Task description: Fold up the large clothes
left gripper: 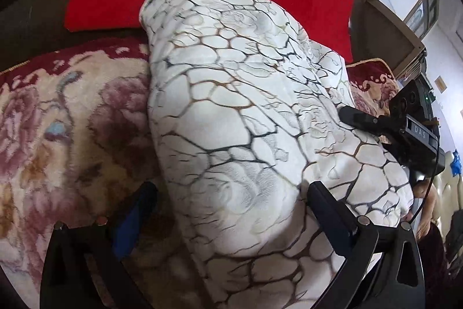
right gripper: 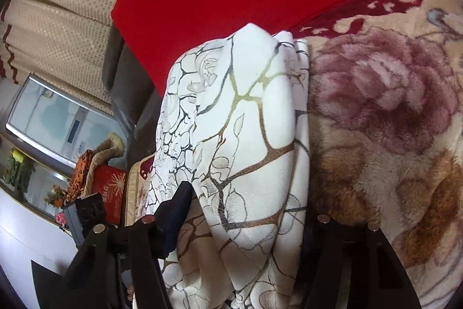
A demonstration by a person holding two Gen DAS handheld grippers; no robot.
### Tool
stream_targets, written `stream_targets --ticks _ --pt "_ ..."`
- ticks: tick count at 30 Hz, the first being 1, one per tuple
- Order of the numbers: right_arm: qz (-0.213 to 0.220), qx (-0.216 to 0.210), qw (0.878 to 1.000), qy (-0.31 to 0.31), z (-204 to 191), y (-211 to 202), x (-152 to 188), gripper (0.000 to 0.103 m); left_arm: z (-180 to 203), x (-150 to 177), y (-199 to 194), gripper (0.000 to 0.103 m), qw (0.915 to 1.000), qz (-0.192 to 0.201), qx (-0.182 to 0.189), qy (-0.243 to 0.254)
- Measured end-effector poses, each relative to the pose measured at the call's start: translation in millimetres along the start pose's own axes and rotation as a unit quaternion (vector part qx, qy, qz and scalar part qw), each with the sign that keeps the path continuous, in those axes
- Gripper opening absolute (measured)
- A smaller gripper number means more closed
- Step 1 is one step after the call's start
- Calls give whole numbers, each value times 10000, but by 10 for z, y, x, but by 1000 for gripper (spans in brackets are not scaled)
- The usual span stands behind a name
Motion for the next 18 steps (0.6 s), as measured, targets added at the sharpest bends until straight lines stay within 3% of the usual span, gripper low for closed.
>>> stream_targets --ticks 8,18 --pt "-36 64 9996 -261 -70 114 22 72 48 13 138 103 9988 -159 398 -253" --pt "63 7 9987 -502 -139 115 35 71 103 22 133 102 9999 33 47 -116"
Point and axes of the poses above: each gripper's, at about its wrist camera, not at the fingertips, and y roughly the way its jaws point, z to its right, x to its underside, the point moved 9 cm from there along y, roughly the way its jaws point, and after that the axes turned 15 degrees about -y, right-handed, at the moved point
